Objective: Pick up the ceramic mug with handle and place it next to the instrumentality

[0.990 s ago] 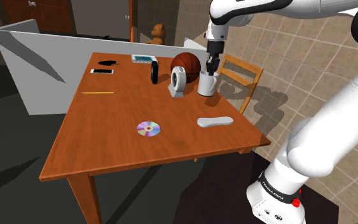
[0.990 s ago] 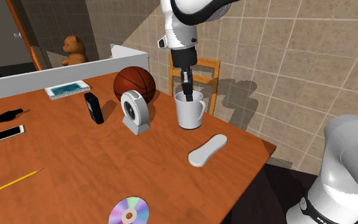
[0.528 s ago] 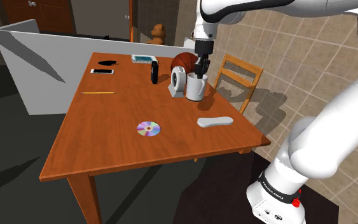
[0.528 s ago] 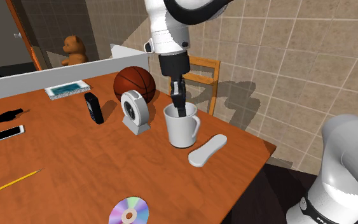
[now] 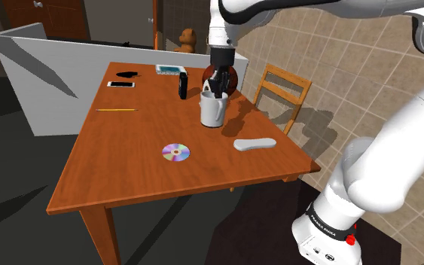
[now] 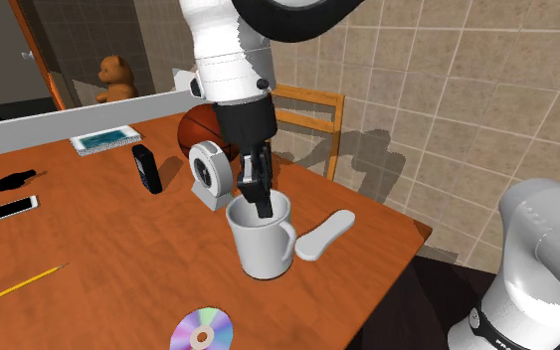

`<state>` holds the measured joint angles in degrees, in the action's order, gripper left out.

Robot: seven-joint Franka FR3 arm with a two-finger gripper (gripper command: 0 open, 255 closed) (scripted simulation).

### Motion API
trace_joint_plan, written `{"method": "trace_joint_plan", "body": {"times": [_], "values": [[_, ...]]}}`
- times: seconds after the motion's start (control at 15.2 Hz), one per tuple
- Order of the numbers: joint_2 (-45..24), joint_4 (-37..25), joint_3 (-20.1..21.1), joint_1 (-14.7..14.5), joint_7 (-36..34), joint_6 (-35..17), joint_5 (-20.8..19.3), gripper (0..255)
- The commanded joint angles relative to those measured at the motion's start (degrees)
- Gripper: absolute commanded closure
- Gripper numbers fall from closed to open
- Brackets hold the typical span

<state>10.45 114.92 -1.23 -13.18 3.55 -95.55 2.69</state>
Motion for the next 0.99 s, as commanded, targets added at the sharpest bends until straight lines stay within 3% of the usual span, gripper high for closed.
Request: {"method": "trace_joint_plan", "body": {"times": [0.0, 0.92], "values": [[-0.57, -0.52, 1.73, -1.32, -2.92, -0.23, 0.79, 255], [-2.42, 7.59, 2.26, -1.70, -3.14, -10.21, 1.11, 255]]}}
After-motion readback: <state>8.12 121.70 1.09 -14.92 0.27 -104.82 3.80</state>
